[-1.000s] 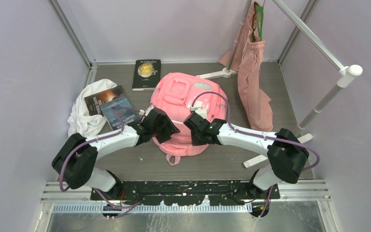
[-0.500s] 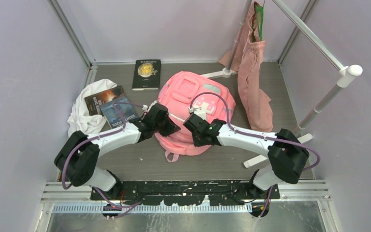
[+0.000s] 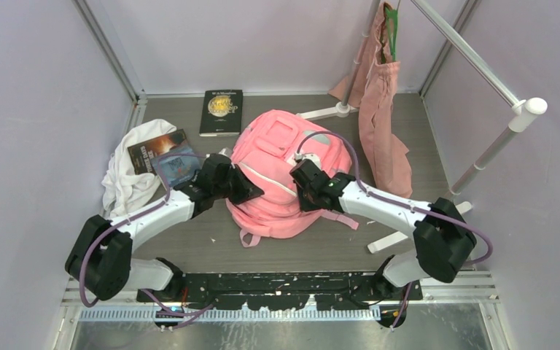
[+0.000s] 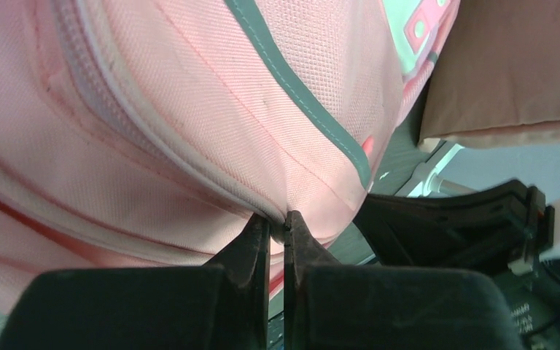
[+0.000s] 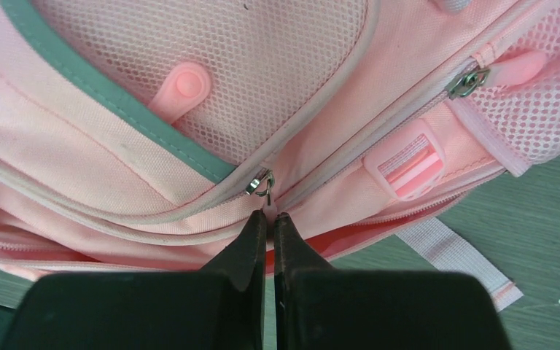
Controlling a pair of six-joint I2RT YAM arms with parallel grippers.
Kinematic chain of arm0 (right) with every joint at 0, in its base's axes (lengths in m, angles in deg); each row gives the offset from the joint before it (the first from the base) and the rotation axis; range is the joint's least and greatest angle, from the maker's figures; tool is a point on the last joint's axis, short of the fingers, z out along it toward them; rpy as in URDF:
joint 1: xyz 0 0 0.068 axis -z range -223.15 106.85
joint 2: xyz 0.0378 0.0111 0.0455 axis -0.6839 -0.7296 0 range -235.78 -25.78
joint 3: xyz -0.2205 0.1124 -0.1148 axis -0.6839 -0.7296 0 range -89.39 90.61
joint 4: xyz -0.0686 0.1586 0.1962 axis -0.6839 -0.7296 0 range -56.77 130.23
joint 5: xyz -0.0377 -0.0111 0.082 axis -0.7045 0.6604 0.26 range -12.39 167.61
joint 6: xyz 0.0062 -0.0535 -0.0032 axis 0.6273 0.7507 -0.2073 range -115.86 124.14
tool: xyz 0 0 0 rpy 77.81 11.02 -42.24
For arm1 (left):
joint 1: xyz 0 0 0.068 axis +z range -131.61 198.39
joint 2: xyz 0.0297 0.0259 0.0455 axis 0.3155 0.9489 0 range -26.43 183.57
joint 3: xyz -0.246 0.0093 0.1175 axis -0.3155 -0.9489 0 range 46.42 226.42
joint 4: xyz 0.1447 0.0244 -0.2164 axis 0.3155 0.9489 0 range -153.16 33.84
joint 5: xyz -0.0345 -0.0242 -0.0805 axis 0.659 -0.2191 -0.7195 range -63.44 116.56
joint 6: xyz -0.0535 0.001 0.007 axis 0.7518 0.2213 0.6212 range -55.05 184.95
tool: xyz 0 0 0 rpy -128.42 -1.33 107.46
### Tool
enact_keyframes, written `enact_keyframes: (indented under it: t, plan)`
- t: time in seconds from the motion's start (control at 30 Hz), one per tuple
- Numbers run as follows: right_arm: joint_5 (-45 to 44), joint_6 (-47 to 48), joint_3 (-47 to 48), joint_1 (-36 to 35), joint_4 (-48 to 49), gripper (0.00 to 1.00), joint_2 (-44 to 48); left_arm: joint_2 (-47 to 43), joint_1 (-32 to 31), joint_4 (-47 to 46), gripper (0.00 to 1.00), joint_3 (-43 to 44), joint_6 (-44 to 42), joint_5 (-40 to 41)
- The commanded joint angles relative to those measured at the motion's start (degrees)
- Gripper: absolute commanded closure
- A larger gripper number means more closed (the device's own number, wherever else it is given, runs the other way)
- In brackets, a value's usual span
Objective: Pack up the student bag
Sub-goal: Zip the student bag at the center of the board.
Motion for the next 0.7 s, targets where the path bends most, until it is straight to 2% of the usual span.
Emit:
enact_keyframes:
  t: [0.0,0.17,0.2,0.27,0.33,0.4,0.53,0.6,0.67]
  plan:
    - [-6.18,4.79,2.25,5.85,-0.75,0.99,-4.55,-0.47,1.56,3.47,1.00,1.52,-8.66,-4.99]
    - [-5.20,5.80,3.95,8.58,-0.31,0.98,-5.68,-1.88,2.42,2.58,1.00,-0.64,-9.44,-5.58]
    - [-4.63,5.75,4.44,8.63,-0.90,0.88,-5.59,-2.24,2.49,2.84,1.00,-0.56,-10.04,-5.82]
    - [-2.28,5.94,4.55,8.44,-1.90,0.57,-4.04,-2.36,2.45,4.38,1.00,0.91,-10.36,-6.59]
    - [-0.71,5.88,4.22,7.95,-2.24,0.39,-0.74,-2.02,2.45,6.76,0.86,3.44,-12.01,-7.56]
    - [0.92,6.84,4.17,7.41,-2.87,0.31,3.24,-2.62,2.46,10.46,0.74,6.15,-14.42,-6.58]
    - [-1.37,8.48,6.97,2.70,-5.67,0.26,8.80,-8.14,2.50,17.53,0.43,10.20,-19.89,1.61]
    - [-5.91,8.60,9.44,-3.09,-6.90,0.25,8.12,-11.87,2.98,20.34,0.35,11.13,-21.46,6.19]
    - [-9.26,8.34,11.72,-8.66,-6.83,0.25,5.07,-15.27,4.56,22.49,0.32,11.32,-21.96,8.56]
